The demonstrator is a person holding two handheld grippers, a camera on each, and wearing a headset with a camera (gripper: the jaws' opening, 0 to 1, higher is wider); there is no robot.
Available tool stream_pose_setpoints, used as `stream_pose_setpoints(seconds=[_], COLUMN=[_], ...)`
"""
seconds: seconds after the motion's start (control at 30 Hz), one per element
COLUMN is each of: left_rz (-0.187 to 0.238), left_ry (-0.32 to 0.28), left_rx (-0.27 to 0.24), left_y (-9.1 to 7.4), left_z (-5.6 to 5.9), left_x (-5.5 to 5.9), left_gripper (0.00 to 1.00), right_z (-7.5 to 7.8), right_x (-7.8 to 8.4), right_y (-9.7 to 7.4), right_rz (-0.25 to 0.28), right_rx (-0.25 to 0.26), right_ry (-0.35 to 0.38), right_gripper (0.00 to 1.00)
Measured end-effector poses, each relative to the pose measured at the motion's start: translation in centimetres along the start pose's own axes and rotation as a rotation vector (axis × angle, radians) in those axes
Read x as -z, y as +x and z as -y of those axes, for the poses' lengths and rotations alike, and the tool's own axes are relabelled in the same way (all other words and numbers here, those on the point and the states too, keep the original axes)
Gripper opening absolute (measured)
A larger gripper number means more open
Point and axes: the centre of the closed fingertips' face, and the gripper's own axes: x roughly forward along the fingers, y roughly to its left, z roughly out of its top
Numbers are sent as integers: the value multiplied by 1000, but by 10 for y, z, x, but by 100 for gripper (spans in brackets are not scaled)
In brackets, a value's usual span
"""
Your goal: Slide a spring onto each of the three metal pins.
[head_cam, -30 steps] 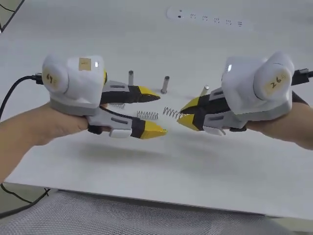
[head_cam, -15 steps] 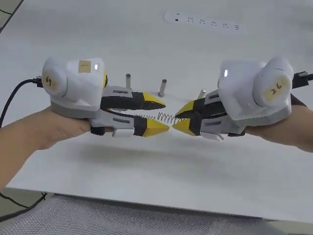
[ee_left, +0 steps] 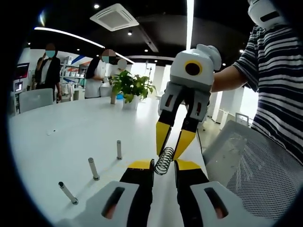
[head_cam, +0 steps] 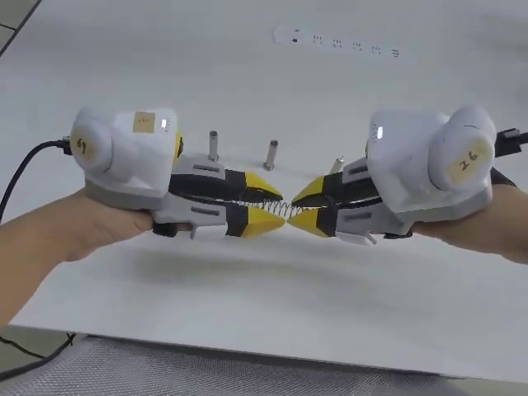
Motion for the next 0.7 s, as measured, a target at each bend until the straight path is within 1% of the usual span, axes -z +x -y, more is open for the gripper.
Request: stream_pose_setpoints(seconds=[0.33,0.7], left_rz=[-12,-12], left_ry=[5,8], left_rx=[8,7], left_y=[-1,-1], left_z=[3,5], left_x=[1,-1], left_gripper=[12,10], right_z=[-3,-3], right_x=[0,0], right_y=[-1,-1], right_rz=[6,8], right_rx=[-7,-1], right_ry=[-5,-15], right_gripper=[12,12])
